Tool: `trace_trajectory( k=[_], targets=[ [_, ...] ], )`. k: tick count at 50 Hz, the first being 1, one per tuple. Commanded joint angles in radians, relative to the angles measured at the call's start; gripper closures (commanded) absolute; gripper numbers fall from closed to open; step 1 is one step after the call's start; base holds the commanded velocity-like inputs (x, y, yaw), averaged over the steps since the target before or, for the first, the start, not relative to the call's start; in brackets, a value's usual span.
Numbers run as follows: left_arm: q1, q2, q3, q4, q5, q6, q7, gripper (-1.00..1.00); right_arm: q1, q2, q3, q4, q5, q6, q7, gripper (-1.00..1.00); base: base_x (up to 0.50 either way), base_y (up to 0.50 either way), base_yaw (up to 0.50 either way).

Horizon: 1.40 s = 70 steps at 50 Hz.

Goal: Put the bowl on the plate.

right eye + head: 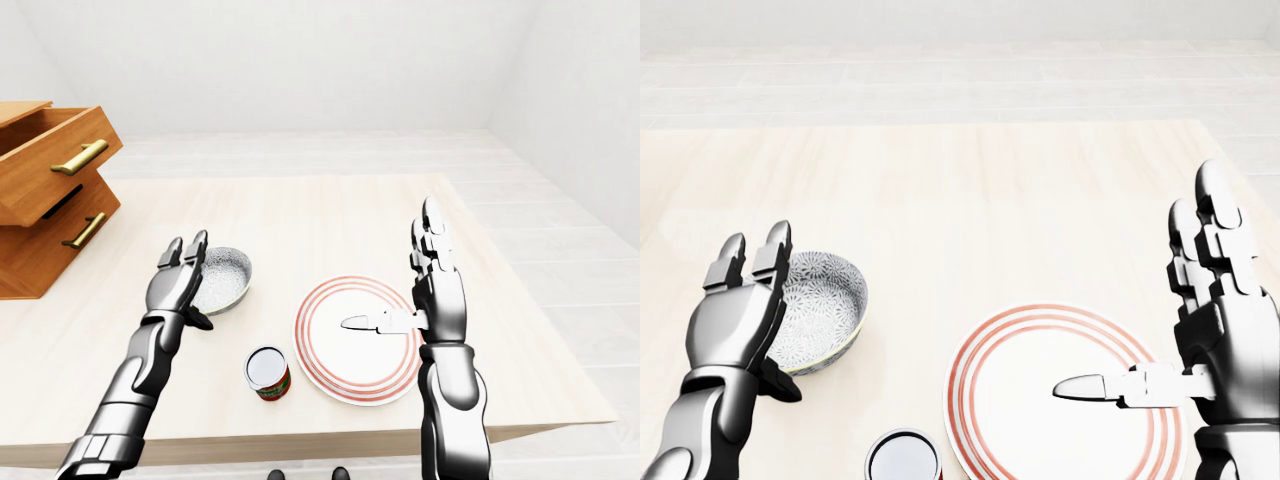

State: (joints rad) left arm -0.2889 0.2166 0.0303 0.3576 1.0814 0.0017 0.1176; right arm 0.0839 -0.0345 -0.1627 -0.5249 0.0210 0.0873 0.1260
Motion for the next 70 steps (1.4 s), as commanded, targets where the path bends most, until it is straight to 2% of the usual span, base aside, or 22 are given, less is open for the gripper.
trace_trajectory(
  k=[1,6,13,32,62,64,66,67,68,70],
  targets=[
    [-0.008,0.003,-0.009,0.037,0.021,0.001,0.03,-1.0,0.006,0.0,-0.001,-0.007,0.004,0.0,0.002,-1.0,0.0,0.0,0.0],
    [0.012,-0.003,-0.012,0.009,0.026,0.004,0.021,-1.0,0.017,0.0,-0.007,-0.028,0.008,0.0,0.006,-1.0,0.0,0.0,0.0],
    [0.014,-0.007,-0.017,0.026,0.035,0.0,0.037,-1.0,0.024,0.001,-0.012,-0.048,0.006,0.0,0.011,-1.0,0.0,0.0,0.0],
    [0.012,-0.008,-0.013,0.022,0.033,0.001,0.021,-1.0,0.022,0.007,-0.011,-0.066,-0.002,0.0,0.013,-1.0,0.0,0.0,0.0],
    [-0.003,-0.003,-0.021,0.094,0.034,-0.007,0.063,-1.0,0.022,0.007,-0.007,-0.052,0.0,0.0,0.012,-1.0,0.0,0.0,0.0],
    [-0.002,-0.003,-0.021,0.095,0.032,-0.008,0.064,-0.7,0.023,0.008,-0.004,-0.044,-0.003,0.0,0.012,-1.0,0.0,0.0,0.0],
    [-0.003,-0.001,-0.021,0.1,0.032,-0.009,0.067,0.02,0.023,0.009,-0.001,-0.036,-0.006,0.0,0.01,-1.0,0.0,0.0,0.0],
    [-0.004,-0.001,-0.02,0.101,0.031,-0.009,0.066,0.15,0.022,0.009,-0.001,-0.035,-0.006,0.0,0.01,-1.0,0.0,0.0,0.0],
    [-0.004,-0.001,-0.02,0.099,0.03,-0.009,0.065,0.36,0.022,0.009,0.0,-0.037,-0.006,0.0,0.01,-1.0,0.0,0.0,0.0],
    [-0.004,-0.001,-0.02,0.099,0.029,-0.009,0.064,0.43,0.022,0.008,0.0,-0.038,-0.005,0.0,0.01,-1.0,0.0,0.0,0.0]
  ],
)
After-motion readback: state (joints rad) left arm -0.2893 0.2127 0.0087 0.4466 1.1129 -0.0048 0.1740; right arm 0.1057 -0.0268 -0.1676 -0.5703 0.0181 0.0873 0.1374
